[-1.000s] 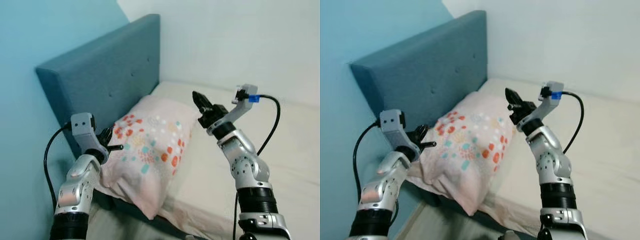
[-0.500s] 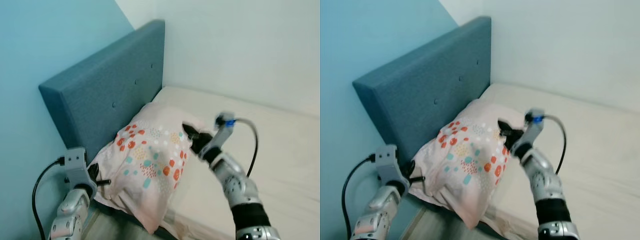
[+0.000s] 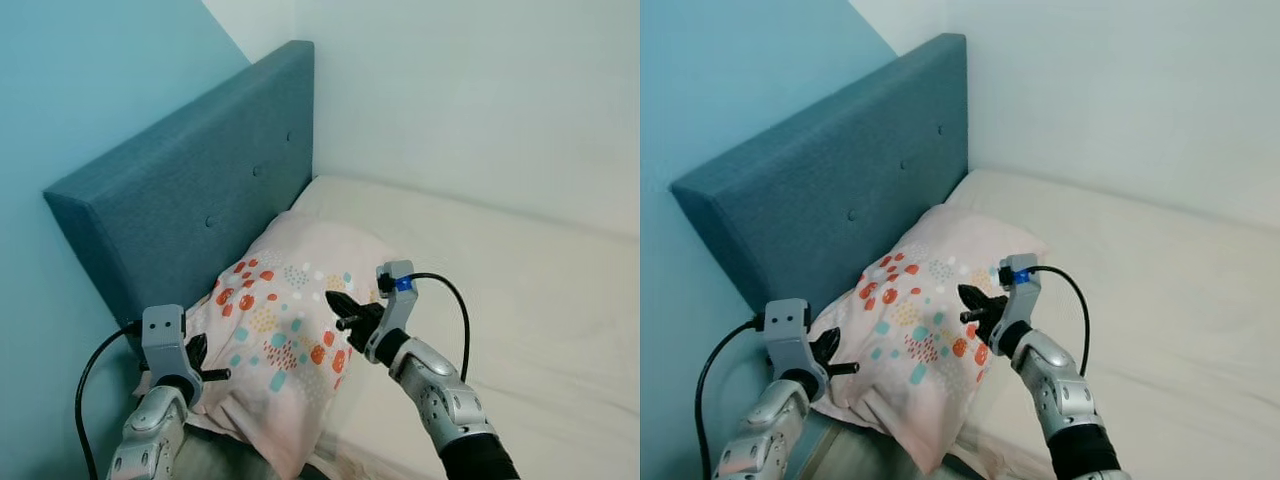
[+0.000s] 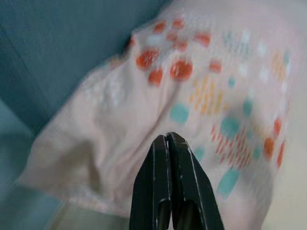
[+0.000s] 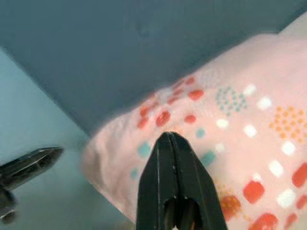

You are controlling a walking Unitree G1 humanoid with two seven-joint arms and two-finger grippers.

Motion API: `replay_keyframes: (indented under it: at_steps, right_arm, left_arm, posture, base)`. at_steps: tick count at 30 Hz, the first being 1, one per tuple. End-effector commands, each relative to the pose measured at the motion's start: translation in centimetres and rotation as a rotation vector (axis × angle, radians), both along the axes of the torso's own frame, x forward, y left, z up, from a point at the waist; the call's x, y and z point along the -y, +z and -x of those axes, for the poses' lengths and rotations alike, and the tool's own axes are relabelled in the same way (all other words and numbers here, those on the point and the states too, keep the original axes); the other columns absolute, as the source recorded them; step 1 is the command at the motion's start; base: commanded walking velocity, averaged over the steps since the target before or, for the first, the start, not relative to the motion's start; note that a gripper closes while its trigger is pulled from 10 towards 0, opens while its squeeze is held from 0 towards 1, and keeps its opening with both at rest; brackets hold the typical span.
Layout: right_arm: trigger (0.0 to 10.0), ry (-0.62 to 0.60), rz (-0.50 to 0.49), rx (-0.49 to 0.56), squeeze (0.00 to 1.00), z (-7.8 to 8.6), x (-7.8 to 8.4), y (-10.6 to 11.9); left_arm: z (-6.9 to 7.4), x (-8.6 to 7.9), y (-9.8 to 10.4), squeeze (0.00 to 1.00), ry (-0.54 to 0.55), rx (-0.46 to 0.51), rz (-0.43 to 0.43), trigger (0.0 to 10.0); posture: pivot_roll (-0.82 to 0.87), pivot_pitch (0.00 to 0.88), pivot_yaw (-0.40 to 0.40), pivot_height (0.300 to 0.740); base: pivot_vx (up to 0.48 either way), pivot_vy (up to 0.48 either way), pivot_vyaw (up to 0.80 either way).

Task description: Clean up the room

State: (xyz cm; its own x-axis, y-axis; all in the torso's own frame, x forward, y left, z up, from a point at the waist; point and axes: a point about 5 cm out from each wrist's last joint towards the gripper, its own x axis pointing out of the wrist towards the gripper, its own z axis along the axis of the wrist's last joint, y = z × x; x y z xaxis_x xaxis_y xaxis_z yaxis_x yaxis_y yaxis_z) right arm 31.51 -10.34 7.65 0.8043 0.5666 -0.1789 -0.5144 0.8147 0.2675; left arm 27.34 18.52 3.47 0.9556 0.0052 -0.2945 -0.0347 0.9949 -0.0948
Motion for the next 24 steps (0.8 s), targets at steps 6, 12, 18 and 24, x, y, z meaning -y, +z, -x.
replay_keyframes:
  at_steps: [6,12,18,24]
  right_arm:
    - [10.0,-0.052,0.226,-0.173,0.00,2.5,2.3,-5.9]
    - [10.0,0.050,0.276,-0.148,0.00,3.9,1.4,-6.6]
    - [10.0,0.267,0.528,0.031,0.00,4.1,-0.1,-6.1]
    - [10.0,0.457,0.819,0.332,0.00,4.8,-0.3,-4.4]
  left_arm:
    - [3.1,-1.1,-5.2,0.00,0.008,-0.230,-0.074,10.0]
    - [7.0,-2.6,-8.9,0.00,0.077,-0.430,-0.063,10.0]
    - [7.4,-2.6,-9.5,0.00,0.095,-0.465,-0.061,10.0]
    - [6.3,-1.7,-9.3,0.00,0.050,-0.453,-0.052,10.0]
  posture:
    - [-0.04,0.021,-0.034,0.740]
    - [-0.04,0.018,-0.028,0.740]
    - [-0.05,0.012,-0.025,0.740]
    - [-0.08,0.001,-0.003,0.740]
  base:
    - [0.000,0.000,0.00]
    - [0.000,0.000,0.00]
    - [0.000,0.000,0.00]
    - [0.000,0.000,0.00]
